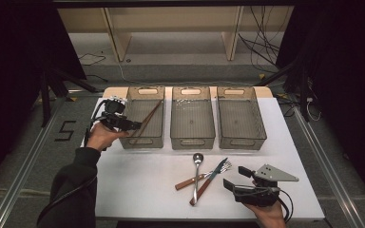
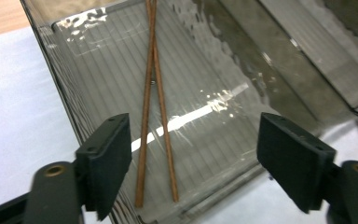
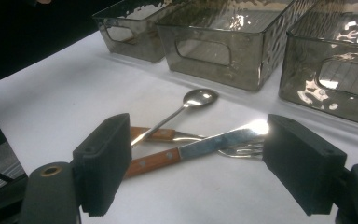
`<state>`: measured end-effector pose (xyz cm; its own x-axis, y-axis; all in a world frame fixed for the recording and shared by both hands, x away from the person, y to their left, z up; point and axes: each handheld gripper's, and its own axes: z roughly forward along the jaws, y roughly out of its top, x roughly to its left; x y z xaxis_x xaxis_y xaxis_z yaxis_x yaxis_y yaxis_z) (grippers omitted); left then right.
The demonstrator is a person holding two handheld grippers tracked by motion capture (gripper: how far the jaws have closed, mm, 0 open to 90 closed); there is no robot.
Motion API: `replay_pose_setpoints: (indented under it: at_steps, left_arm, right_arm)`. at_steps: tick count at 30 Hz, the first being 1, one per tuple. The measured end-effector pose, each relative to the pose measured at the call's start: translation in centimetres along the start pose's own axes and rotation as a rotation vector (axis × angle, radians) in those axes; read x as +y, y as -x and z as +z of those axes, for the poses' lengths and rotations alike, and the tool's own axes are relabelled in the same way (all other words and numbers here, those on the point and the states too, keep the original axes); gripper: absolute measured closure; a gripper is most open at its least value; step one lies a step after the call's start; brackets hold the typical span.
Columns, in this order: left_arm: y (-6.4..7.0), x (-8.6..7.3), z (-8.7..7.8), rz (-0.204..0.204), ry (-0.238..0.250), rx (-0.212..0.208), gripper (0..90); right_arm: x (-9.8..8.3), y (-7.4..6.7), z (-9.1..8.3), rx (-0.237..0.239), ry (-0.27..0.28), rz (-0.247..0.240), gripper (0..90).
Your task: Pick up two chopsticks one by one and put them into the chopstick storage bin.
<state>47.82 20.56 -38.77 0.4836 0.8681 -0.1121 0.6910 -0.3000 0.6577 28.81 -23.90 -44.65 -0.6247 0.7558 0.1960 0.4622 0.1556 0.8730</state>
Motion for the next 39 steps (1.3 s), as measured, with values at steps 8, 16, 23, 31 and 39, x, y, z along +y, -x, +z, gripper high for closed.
replay_pose_setpoints:
  at_steps: [8,16,23,31,39]
  left_arm:
    - [1.0,-2.2,-1.6,-0.005,0.064,-0.03,19.6]
    - [2.3,-4.5,-2.2,0.007,0.119,-0.041,16.9]
    - [3.6,-5.9,-2.7,0.001,0.183,-0.087,16.7]
    - [5.3,-8.1,-2.8,0.012,0.201,-0.165,16.3]
    - [5.9,-10.0,-2.9,0.019,0.229,-0.207,15.8]
  right_arm:
    - [0.3,-0.3,0.2,-0.003,-0.01,0.014,24.3]
    - [0.8,-1.0,0.8,-0.003,-0.043,0.0,24.7]
    - [1.2,-1.4,1.3,-0.017,-0.068,0.004,24.9]
    - [1.7,-2.2,2.5,-0.015,-0.11,0.0,25.0]
    - [2.3,-2.9,3.8,-0.008,-0.138,0.001,24.9]
